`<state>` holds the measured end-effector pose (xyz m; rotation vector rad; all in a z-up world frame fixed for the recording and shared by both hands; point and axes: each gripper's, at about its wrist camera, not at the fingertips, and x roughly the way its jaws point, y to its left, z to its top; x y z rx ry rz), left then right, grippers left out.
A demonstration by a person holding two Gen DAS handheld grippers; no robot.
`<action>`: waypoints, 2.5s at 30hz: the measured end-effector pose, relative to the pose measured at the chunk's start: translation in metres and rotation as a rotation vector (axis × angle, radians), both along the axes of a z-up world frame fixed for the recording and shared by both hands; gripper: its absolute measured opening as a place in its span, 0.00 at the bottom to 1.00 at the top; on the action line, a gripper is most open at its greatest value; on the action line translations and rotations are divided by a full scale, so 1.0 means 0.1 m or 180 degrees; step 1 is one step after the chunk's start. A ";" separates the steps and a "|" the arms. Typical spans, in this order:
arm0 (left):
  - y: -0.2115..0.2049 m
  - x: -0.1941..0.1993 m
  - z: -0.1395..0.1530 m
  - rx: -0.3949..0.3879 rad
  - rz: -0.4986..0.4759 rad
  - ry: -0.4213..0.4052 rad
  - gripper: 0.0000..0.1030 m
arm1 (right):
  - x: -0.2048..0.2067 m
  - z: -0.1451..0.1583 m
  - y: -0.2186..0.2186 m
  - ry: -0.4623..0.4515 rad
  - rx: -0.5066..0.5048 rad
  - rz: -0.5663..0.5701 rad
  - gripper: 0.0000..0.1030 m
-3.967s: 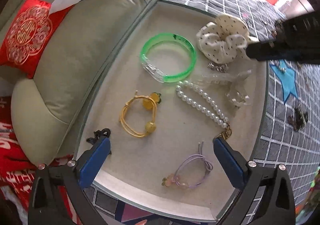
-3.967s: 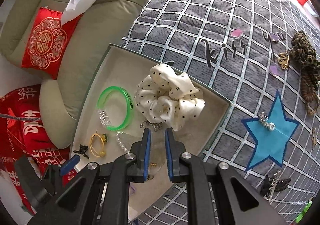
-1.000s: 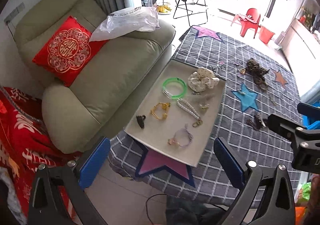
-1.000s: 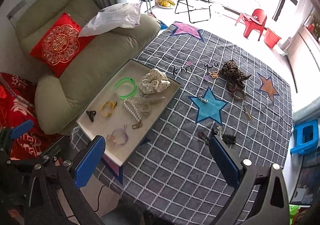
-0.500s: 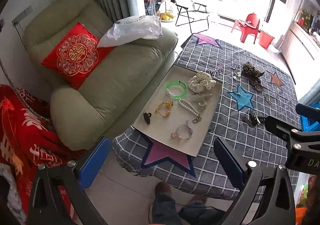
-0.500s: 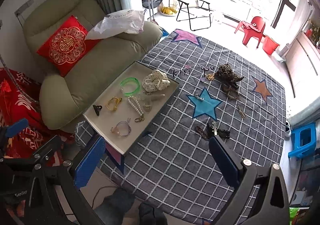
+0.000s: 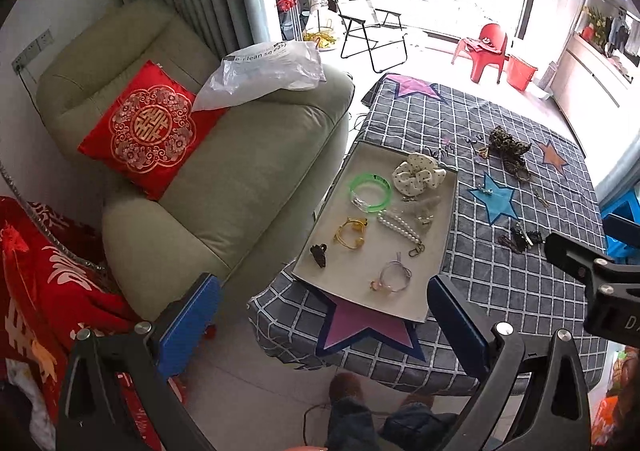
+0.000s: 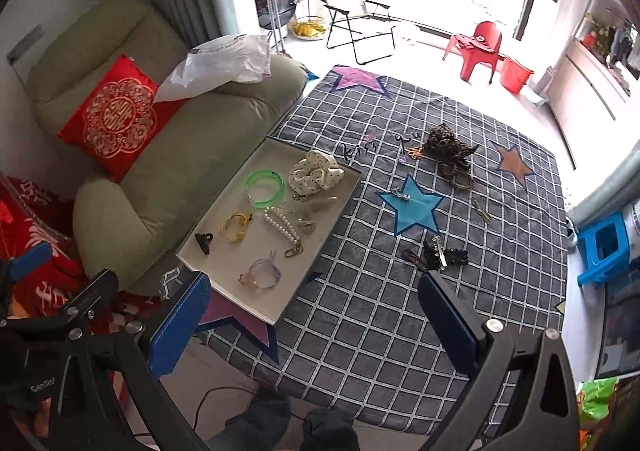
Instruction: Organize jewelry
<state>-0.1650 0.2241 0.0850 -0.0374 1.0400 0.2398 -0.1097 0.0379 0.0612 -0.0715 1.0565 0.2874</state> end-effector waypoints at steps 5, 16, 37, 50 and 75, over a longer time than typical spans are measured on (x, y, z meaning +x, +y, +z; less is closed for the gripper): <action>0.08 0.04 0.01 -0.0012 -0.0005 -0.0008 1.00 | 0.03 0.01 0.01 0.0023 -0.0016 -0.0073 1.00; 0.18 0.10 -0.06 -0.0099 0.0034 0.0075 1.00 | 0.06 0.03 0.09 0.0024 -0.0061 -0.0083 1.00; 0.24 0.12 -0.11 -0.0110 0.0051 0.0126 1.00 | 0.04 -0.02 0.16 0.0047 -0.0086 -0.0060 1.00; 0.24 0.12 -0.11 -0.0108 0.0049 0.0128 1.00 | 0.05 -0.02 0.15 0.0048 -0.0087 -0.0052 1.00; 0.24 0.12 -0.11 -0.0102 0.0045 0.0132 1.00 | 0.06 -0.01 0.14 0.0053 -0.0088 -0.0038 1.00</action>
